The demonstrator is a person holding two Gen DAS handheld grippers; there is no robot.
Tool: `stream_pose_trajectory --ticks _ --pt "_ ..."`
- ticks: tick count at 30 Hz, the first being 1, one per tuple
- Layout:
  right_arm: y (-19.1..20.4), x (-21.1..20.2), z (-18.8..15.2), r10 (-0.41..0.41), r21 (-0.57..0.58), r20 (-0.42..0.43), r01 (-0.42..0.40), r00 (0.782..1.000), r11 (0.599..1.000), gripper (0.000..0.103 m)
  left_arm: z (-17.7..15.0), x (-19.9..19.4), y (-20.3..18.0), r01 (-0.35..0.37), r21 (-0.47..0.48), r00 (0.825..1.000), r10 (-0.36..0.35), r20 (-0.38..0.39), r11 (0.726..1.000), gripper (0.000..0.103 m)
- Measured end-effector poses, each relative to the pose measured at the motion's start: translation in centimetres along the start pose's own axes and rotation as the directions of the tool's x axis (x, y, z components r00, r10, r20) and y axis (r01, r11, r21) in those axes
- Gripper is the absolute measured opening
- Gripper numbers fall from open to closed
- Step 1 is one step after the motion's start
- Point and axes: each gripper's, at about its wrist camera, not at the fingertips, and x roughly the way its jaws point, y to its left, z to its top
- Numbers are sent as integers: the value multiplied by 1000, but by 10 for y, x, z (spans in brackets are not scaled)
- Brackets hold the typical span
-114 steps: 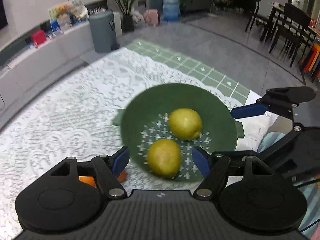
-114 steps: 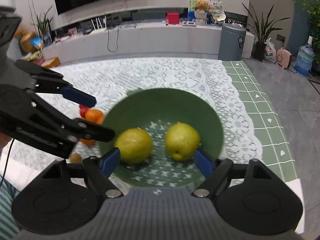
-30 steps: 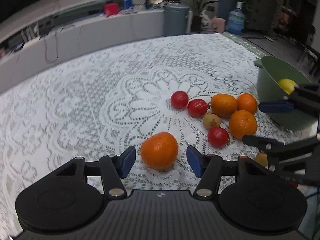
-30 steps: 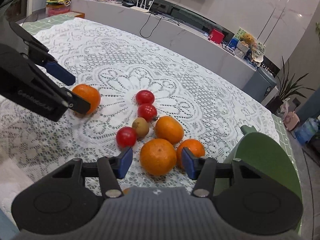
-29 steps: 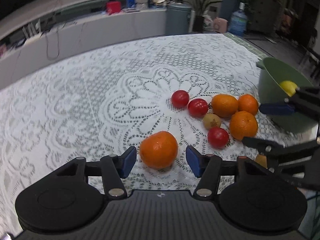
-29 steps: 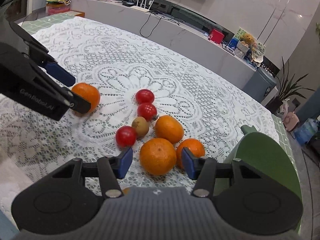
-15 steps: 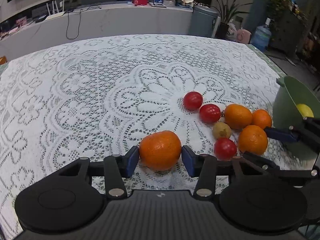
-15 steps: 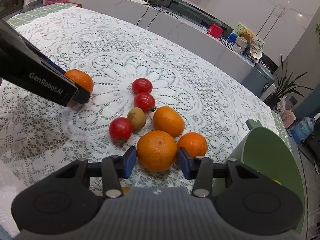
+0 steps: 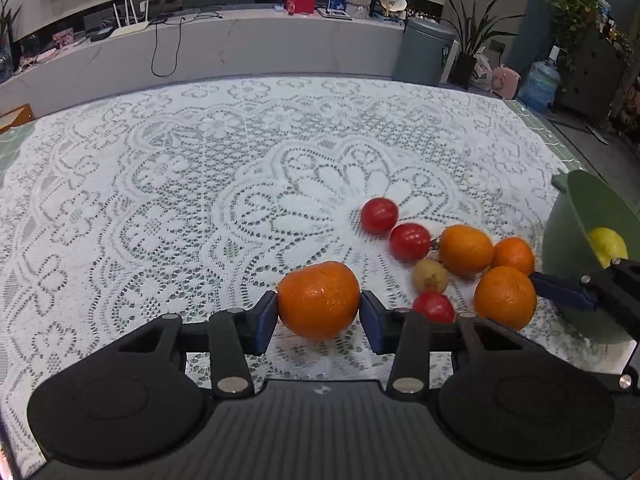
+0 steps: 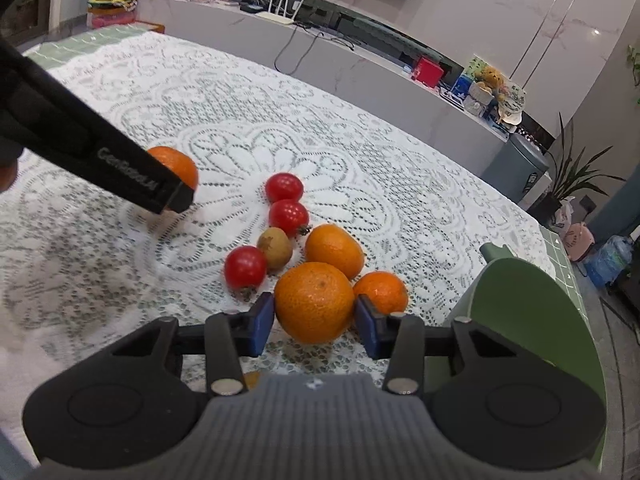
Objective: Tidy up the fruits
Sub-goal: 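Grasp a mandarin with the left tool while the right tool grasps another mandarin, then carry both mandarins into the colander beside the pears and release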
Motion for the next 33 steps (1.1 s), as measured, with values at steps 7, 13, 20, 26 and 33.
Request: stream_pose_trajectory --ticks 7,13,20,26,33 --pt "-11 -33 0 32 23 63 -33 997 999 41 2 -36 -19 12 -7 999 -12 49 1000 50" --pt "-35 -64 -4 88 123 110 -102 990 987 41 5 -64 -35 74 -38 994 -71 83 997 50" --pt "-72 -98 -22 120 237 174 -160 977 958 41 8 -81 -64 132 -13 986 -130 101 991 50" --pt "-107 -120 -36 100 286 185 -151 978 946 41 12 -88 -105 205 63 973 -211 98 977 50" --pt "-152 -123 -56 79 310 96 -106 992 945 41 18 -78 -156 318 170 944 -328 33 933 50"
